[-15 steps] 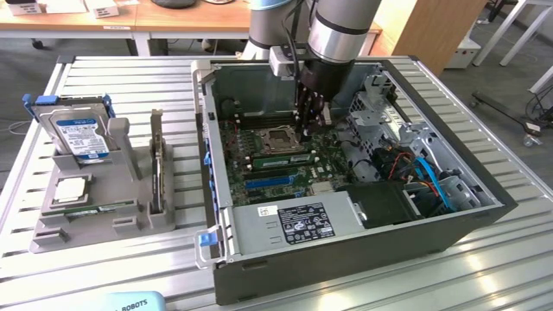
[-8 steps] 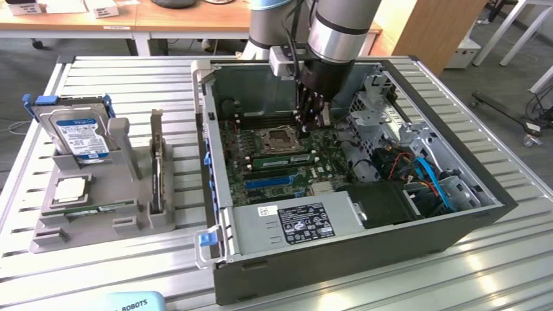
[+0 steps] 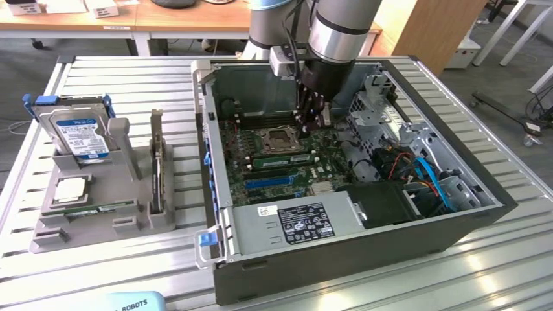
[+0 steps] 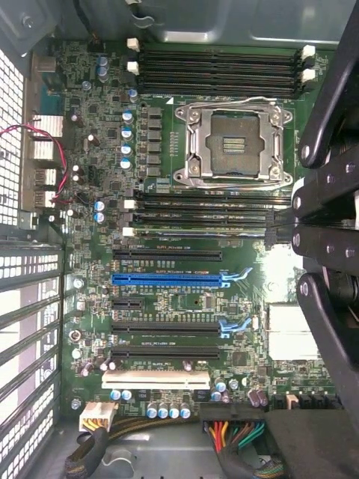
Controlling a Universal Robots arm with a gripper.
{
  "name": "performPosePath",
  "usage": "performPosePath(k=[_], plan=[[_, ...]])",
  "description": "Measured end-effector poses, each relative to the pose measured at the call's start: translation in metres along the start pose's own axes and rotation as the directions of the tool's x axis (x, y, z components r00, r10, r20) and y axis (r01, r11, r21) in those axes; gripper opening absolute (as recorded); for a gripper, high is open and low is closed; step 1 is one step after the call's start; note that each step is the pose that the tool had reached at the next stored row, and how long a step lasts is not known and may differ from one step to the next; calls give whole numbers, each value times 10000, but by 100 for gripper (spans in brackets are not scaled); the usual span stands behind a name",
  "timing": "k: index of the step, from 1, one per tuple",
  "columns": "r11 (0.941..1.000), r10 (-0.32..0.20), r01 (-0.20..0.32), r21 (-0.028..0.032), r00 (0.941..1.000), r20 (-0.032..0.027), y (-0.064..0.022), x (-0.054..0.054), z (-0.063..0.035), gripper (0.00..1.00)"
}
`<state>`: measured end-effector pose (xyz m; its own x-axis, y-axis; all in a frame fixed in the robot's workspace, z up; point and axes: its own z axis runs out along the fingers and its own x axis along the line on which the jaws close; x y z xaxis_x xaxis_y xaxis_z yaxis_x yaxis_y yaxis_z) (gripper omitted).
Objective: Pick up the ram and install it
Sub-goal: 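Press down the ram until it locks into place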
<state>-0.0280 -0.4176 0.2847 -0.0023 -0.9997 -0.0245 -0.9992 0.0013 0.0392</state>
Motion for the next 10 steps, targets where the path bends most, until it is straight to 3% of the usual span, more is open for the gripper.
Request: performPosePath(k=[10], plan=[[10000,1,-1,1,10000,2,-261,-1,-9,10]])
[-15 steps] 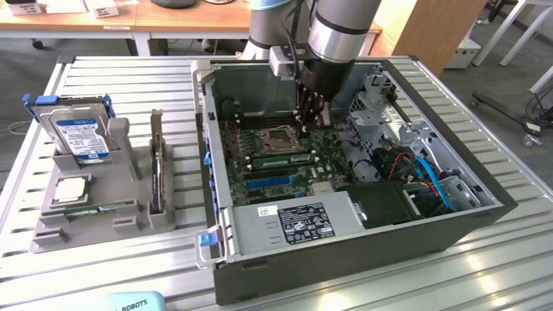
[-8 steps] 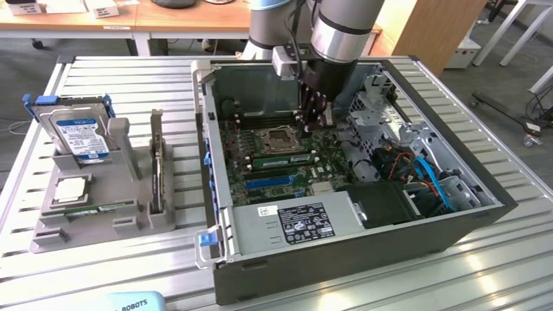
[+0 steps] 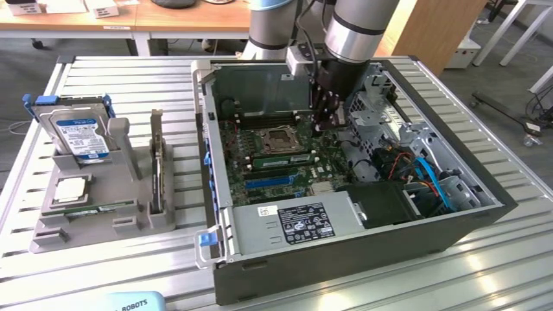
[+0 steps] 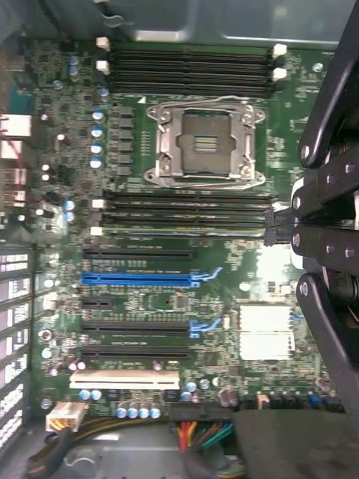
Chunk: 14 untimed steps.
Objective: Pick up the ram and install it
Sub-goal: 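Press down the ram until it locks into place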
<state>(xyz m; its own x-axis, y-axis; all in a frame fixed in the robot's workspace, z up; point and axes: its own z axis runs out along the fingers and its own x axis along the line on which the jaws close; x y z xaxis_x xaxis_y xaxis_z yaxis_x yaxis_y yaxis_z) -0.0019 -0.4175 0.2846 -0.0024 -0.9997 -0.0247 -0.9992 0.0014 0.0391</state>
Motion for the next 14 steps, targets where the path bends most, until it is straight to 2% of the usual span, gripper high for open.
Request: performPosePath(k=[3,8,14], plan=[[10000,-2,2,0,10000,1,-58,-1,-2,10],[10000,-1,1,0,10000,0,-61,0,0,10],[10000,-1,1,0,10000,-1,-63,2,59,10]])
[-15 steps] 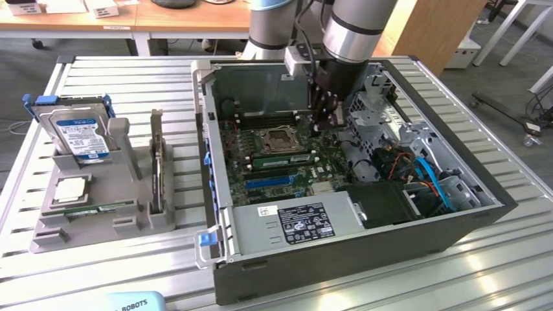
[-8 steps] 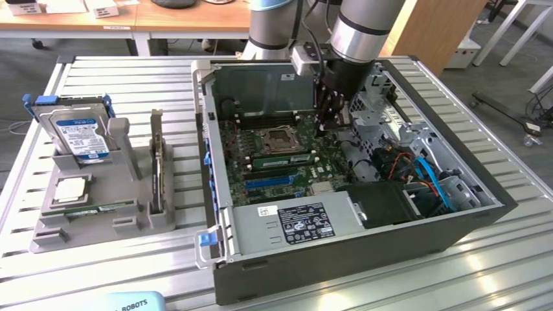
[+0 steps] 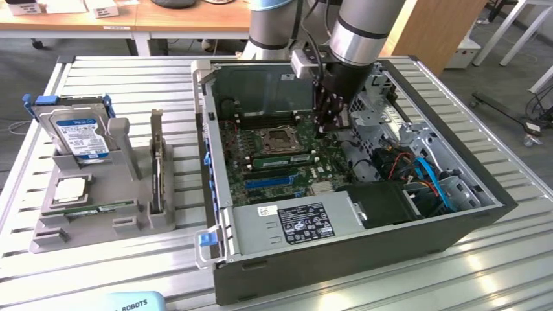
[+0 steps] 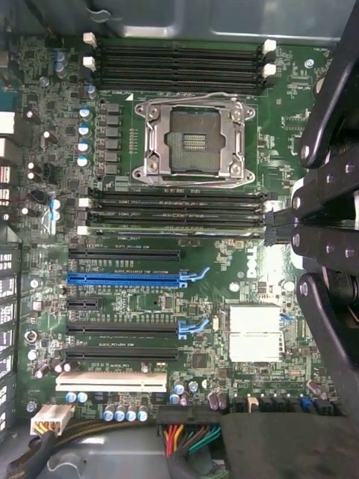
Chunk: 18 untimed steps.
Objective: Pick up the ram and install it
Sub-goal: 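Press down the ram until it locks into place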
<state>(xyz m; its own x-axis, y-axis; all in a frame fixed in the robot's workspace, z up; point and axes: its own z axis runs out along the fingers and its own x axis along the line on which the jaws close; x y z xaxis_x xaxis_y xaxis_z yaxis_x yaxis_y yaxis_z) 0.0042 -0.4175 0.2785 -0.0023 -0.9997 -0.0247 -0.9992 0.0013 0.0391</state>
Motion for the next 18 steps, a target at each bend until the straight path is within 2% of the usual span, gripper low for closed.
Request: performPosePath(k=[18], plan=[[10000,0,0,0,10000,0,-8,5,212,10]])
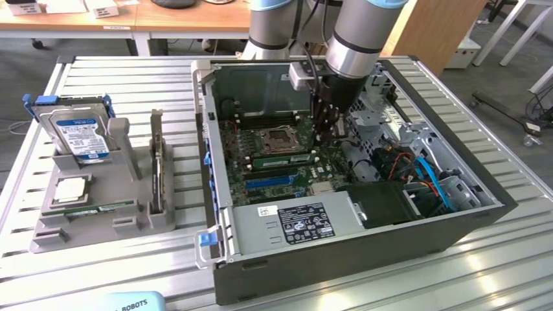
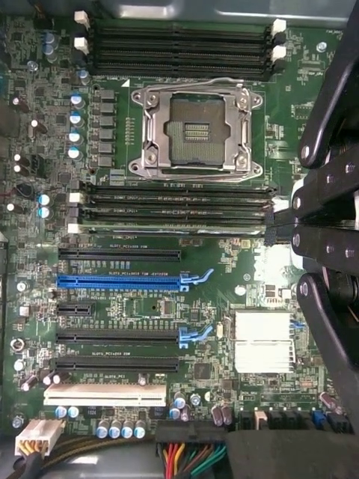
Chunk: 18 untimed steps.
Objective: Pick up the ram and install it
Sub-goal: 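Press down the ram until it locks into place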
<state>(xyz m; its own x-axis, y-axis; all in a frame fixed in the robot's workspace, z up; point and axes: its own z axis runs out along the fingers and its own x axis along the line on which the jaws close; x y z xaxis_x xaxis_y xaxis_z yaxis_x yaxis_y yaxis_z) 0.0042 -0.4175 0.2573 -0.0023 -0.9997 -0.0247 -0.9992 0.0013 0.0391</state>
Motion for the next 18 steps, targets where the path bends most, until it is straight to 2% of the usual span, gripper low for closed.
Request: performPosePath(k=[13,18], plan=[[10000,0,0,0,10000,0,-4,3,115,10],[10000,0,0,0,10000,-2,-5,3,120,10]])
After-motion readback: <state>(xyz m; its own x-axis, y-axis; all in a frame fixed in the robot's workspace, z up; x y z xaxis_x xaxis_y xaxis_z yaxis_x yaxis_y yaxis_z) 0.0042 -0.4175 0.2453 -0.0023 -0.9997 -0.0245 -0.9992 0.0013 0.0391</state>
